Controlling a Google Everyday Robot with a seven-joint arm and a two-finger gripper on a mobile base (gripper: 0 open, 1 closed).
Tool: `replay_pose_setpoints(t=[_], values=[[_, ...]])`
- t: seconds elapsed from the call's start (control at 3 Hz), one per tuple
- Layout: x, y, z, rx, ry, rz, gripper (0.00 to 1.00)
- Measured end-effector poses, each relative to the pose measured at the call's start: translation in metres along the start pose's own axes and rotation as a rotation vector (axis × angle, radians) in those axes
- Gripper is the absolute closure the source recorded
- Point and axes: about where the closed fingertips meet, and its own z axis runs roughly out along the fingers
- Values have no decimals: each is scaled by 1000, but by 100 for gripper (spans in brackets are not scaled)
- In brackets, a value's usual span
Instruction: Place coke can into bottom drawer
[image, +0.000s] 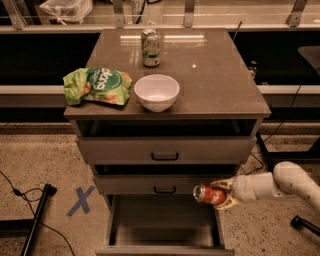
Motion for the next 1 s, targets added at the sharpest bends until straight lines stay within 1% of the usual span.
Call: replay_pose_setpoints(t=[0.33,0.67,1.0], values=[[34,30,32,-48,-25,-50,100],[37,34,37,-49,-33,-52,100],[39,37,43,-64,-15,-56,100]])
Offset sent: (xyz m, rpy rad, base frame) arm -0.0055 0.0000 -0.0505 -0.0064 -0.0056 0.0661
